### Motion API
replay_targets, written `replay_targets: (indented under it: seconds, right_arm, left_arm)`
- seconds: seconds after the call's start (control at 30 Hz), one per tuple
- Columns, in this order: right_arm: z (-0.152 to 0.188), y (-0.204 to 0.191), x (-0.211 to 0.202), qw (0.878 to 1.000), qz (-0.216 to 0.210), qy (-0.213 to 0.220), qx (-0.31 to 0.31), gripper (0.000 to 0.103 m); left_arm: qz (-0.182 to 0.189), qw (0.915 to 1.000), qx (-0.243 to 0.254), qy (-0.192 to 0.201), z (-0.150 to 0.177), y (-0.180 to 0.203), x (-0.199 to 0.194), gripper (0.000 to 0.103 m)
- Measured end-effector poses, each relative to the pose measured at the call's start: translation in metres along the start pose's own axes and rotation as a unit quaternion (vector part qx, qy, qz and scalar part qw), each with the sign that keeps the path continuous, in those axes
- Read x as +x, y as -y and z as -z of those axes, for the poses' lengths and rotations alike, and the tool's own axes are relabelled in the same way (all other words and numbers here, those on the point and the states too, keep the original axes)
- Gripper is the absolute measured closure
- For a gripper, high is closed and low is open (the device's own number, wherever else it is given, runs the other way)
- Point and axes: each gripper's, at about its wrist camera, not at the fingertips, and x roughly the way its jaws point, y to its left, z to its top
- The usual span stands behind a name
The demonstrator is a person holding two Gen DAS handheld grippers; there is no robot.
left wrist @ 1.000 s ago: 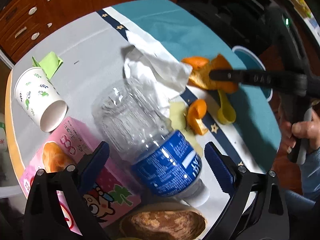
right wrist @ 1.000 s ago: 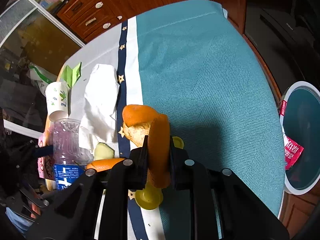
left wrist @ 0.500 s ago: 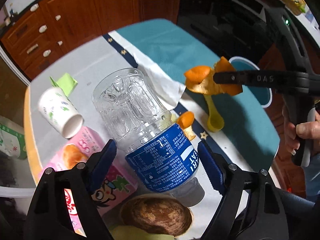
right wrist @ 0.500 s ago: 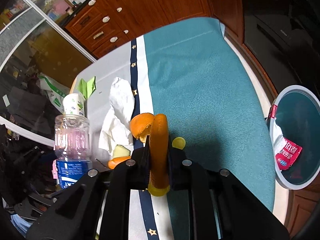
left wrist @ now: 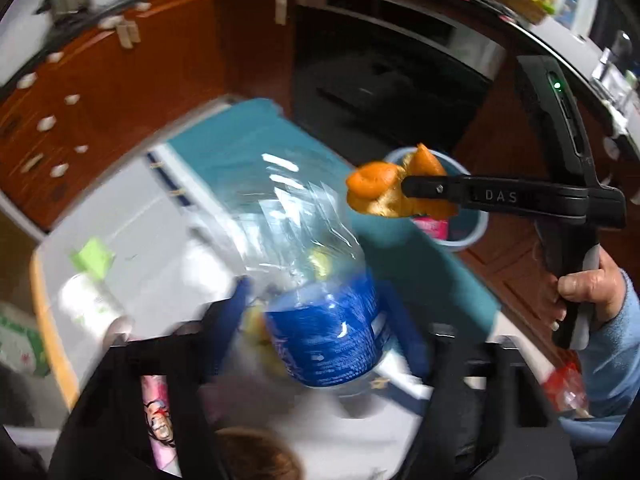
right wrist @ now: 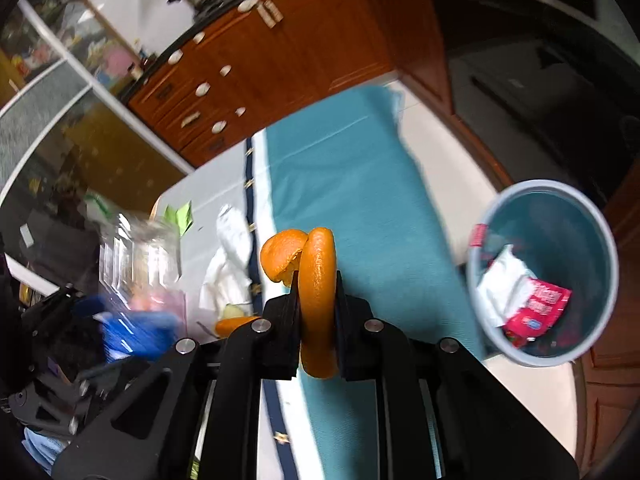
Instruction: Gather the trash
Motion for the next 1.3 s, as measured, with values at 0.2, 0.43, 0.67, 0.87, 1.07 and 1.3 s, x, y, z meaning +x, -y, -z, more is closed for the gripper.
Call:
replay_targets:
  seconds: [0.2, 0.43, 0.67, 0.87, 1.07, 1.3]
  right_arm:
    - [0.006, 0.069, -0.024, 0.998, 0.038, 0.023, 0.045, 0.090]
    - [0.057, 0.100, 0.044, 0.994, -0.032, -0.020, 0.107, 0.091]
    - [0.068, 0.085, 0.074, 0.990, -0.082, 0.006, 0.111, 0.091]
    - [0.067, 0.072, 0.069, 0.995, -0.060, -0.017, 0.084, 0.091]
    - [0.076, 0.065, 0.044, 0.996, -0.042, -0.019, 0.072, 0.091]
    - [0.098, 0.073, 0.019, 0.996, -0.023, -0.028, 0.077, 0.091]
  left_arm:
    - [0.014, 0.9980, 0.048, -0.039, -0.031, 0.049, 0.061, 0.063]
    - [0.039, 0.9908, 0.085, -0.098, -0.003, 0.076, 0.085, 0.055]
    - [0.056, 0.9854, 0.117, -0.110, 0.023, 0.078, 0.068, 0.042]
    - [0.105, 0.9729, 0.151, -0.140, 0.056, 0.081, 0.052, 0.039]
    - [0.127, 0.9577, 0.219, -0.137, 0.079, 0.106, 0.037, 0.036]
    - [0.091, 0.9398, 0.305, -0.125, 0.082, 0.137, 0.059, 0.022]
